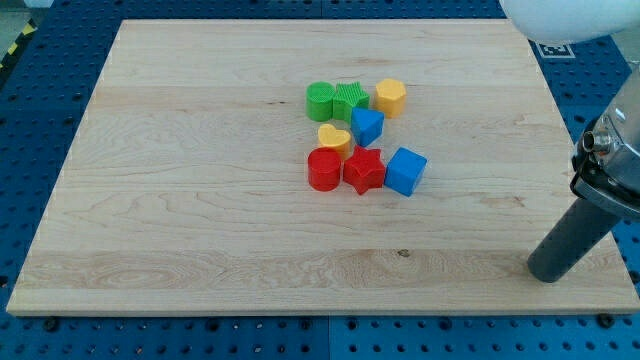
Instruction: Point your arm at the center right
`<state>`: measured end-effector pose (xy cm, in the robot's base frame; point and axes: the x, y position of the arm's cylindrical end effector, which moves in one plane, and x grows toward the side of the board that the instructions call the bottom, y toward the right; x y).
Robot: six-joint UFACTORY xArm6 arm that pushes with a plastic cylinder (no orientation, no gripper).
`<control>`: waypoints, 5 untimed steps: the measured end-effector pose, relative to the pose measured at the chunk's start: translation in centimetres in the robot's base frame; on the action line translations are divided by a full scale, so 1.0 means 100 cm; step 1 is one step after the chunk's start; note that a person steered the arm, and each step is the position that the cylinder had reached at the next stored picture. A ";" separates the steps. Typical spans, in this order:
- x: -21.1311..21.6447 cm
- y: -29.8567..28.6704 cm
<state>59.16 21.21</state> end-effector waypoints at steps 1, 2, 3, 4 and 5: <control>0.016 0.000; 0.020 -0.001; -0.020 -0.001; -0.086 -0.009; -0.091 -0.009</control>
<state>50.02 20.28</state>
